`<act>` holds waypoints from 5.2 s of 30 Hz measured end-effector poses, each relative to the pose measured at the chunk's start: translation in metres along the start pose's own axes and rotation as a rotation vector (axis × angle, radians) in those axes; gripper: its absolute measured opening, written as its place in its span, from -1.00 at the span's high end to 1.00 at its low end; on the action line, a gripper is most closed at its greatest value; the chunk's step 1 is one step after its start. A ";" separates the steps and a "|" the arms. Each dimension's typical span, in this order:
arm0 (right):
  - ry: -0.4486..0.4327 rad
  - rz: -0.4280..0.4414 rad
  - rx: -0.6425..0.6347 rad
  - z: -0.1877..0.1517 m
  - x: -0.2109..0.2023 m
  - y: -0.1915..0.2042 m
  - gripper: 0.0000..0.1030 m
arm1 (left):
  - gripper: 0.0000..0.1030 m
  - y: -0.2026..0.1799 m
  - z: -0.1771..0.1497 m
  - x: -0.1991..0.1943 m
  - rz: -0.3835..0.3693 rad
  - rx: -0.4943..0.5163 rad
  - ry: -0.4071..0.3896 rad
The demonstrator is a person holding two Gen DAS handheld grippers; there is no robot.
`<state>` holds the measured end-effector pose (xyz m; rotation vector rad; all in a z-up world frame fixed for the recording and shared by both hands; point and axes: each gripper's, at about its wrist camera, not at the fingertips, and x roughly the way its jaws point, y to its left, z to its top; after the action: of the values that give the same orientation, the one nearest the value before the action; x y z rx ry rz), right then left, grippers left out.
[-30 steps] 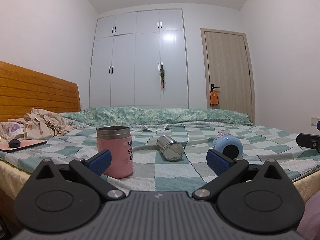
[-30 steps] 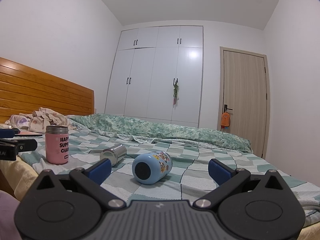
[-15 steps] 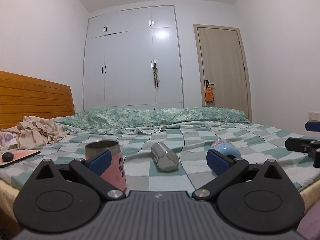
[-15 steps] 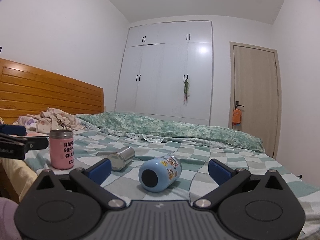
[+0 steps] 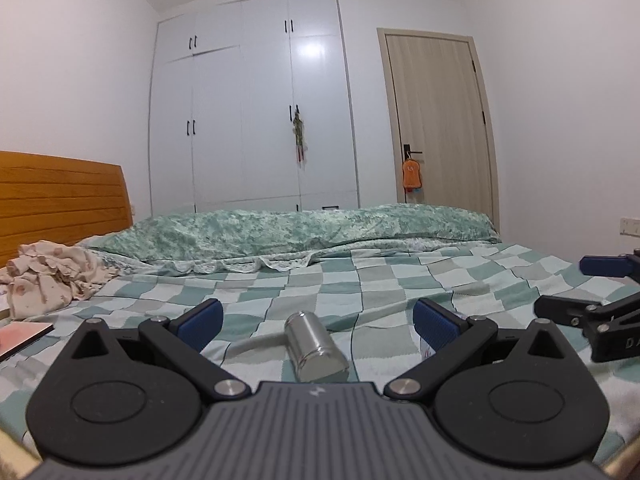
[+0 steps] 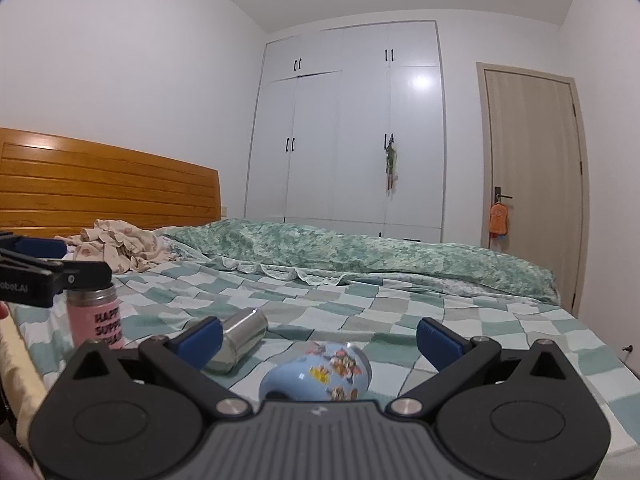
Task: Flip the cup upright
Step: 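Move the left tool to the lying silver cup and close on it, then lift the silver cup with the left tool and turn it toward the right tool, then close the right tool on the silver cup while the left tool releases it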
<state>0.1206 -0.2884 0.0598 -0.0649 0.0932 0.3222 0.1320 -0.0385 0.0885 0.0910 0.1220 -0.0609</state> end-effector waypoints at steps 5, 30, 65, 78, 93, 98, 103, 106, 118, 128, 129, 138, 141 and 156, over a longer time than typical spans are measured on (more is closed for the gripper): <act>0.026 0.036 0.004 0.013 0.041 -0.018 -1.00 | -1.00 -0.010 0.020 0.040 -0.017 0.013 0.054; 0.214 0.290 -0.024 0.040 0.249 -0.105 -1.00 | -1.00 -0.019 0.021 0.246 0.132 0.064 0.555; 0.287 0.341 0.026 0.050 0.189 -0.064 -1.00 | -0.24 -0.011 0.029 0.186 0.005 -0.081 0.712; 0.361 0.286 -0.009 0.043 0.100 -0.019 -1.00 | -0.24 -0.019 0.003 0.109 -0.067 -0.081 0.762; 0.455 0.186 0.047 -0.002 0.051 -0.027 -1.00 | -0.24 -0.042 -0.043 0.097 -0.115 -0.059 0.821; 0.475 0.160 0.058 -0.010 0.044 -0.031 -1.00 | -0.25 -0.048 -0.046 0.095 -0.121 -0.036 0.795; 0.479 0.130 0.063 -0.011 0.035 -0.032 -1.00 | -0.74 -0.044 -0.035 0.082 -0.142 -0.035 0.723; 0.471 0.117 0.064 -0.004 0.029 -0.030 -1.00 | -0.97 -0.031 -0.018 0.065 -0.158 -0.053 0.635; 0.500 0.140 0.068 0.022 0.041 0.034 -1.00 | -1.00 0.065 0.002 0.001 -0.068 -0.121 0.373; 0.649 0.081 0.150 0.006 0.091 0.091 -1.00 | -1.00 0.121 -0.029 -0.007 -0.040 -0.144 0.345; 0.664 0.070 0.159 0.002 0.096 0.094 -1.00 | -1.00 0.125 -0.032 -0.005 -0.041 -0.146 0.345; 0.776 0.023 0.304 -0.015 0.141 0.099 -0.99 | -1.00 0.149 -0.054 0.007 -0.042 -0.157 0.360; 0.810 0.020 0.357 -0.021 0.154 0.099 -0.88 | -1.00 0.152 -0.058 0.011 -0.048 -0.161 0.362; 0.830 0.010 0.527 -0.031 0.164 0.091 -0.28 | -1.00 0.156 -0.064 0.013 -0.064 -0.181 0.358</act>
<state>0.2437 -0.1536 0.0075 0.3305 0.9963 0.2554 0.1475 0.1219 0.0370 -0.0838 0.4870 -0.0968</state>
